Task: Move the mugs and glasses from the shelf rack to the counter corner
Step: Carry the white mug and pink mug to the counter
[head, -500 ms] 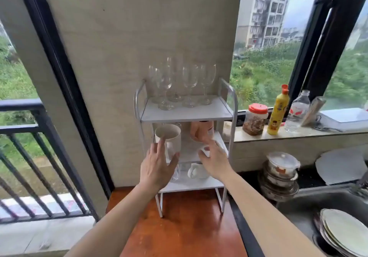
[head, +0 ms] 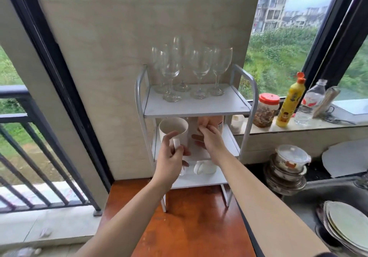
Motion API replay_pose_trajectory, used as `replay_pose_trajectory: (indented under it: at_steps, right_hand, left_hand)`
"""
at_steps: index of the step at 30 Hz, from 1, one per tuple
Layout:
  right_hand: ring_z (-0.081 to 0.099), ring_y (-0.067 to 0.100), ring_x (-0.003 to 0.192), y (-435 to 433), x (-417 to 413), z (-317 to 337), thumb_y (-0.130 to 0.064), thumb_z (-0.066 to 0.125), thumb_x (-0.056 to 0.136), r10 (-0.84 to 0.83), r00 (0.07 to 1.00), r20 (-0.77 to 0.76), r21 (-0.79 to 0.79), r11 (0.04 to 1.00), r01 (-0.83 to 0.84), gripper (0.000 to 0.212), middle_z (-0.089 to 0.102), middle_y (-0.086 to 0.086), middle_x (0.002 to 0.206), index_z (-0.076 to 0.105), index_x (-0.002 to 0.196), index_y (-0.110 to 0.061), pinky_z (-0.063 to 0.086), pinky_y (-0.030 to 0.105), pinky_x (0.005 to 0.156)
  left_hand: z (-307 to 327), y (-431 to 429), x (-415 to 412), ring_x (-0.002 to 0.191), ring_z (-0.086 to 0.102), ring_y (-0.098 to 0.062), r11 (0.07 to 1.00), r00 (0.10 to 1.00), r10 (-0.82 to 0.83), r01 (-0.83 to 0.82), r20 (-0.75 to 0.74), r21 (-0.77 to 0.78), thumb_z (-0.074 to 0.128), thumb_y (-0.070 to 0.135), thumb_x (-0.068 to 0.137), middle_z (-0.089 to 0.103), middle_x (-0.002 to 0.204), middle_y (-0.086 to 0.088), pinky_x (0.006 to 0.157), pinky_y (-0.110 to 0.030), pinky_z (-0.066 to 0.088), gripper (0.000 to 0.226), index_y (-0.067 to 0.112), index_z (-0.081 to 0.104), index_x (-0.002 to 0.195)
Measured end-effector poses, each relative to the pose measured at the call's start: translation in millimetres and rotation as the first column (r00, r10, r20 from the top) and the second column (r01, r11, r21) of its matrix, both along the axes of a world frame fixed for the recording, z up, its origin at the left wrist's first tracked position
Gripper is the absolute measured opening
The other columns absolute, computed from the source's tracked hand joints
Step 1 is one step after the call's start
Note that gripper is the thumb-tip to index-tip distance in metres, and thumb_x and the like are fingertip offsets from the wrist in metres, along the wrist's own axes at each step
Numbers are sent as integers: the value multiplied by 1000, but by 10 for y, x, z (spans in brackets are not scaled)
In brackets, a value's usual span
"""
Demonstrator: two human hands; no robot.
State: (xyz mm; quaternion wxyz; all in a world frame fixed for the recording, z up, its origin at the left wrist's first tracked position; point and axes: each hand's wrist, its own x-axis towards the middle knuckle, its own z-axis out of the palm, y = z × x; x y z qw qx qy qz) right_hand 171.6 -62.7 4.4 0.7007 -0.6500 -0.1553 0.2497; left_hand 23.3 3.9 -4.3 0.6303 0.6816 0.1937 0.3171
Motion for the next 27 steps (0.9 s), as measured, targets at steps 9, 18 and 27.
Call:
replay_pose_trajectory:
  at_steps: [9,18,27]
  right_hand:
    - [57,25,96,-507,-433,-90,-46,32,108,-179,953,243,-139,966,217,43,61,6,98,55,107,-10,43,39,85]
    - [54,2,63,-1410,-1097,-108,-40,40,108,-206,944,258,48,979,201,36,53,-10,68,52,80,-20,44,29,69]
    - [53,4,59,-3667,-1304,173,-50,41,99,-522,790,322,114,849,516,30,55,-20,55,51,76,-32,43,30,67]
  left_hand:
    - [6,-240,-299,78,49,-26,990,993,114,-115,18,75,35,15,105,51,86,-11,78,-42,47,30,33,49,124]
    - [-36,-884,-657,62,35,-21,982,987,141,-149,76,119,40,13,104,37,73,-8,58,-39,34,28,34,52,120]
    - [194,-2683,-369,58,36,-19,984,980,-140,123,142,126,41,12,104,37,73,-10,55,-34,34,28,35,51,115]
